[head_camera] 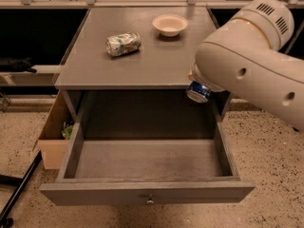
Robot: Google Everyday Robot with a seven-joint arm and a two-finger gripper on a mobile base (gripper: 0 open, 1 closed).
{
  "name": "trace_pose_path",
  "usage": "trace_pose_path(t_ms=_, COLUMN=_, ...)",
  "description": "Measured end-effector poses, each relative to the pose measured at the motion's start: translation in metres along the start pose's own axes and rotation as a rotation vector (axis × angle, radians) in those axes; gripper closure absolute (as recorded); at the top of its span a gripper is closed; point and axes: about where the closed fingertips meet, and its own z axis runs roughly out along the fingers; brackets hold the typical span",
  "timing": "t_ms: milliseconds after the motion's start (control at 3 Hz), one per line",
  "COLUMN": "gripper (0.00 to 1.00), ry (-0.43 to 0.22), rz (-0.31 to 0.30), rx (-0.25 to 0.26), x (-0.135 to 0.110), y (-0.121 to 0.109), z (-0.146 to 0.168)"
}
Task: Pick pepsi can from top drawer and place on counter
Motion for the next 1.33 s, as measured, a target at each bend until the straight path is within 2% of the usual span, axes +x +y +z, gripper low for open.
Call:
trace_pose_path(t_ms=333, gripper=1.00, ry=0.031, rz=-0.041, rx=-0.016, x=0.011, y=-0.016, z=0.002)
trace_pose_path(t_ms=1000, gripper=1.00, ry=0.125, rz=-0.162, rx=-0.078, x=0.051, y=-0.059, z=0.015)
trace_pose_path(t_ms=1333, gripper=1.00, ry=0.130, rz=-0.157, rx=-0.067, x=0.055, y=-0.057, z=0.010)
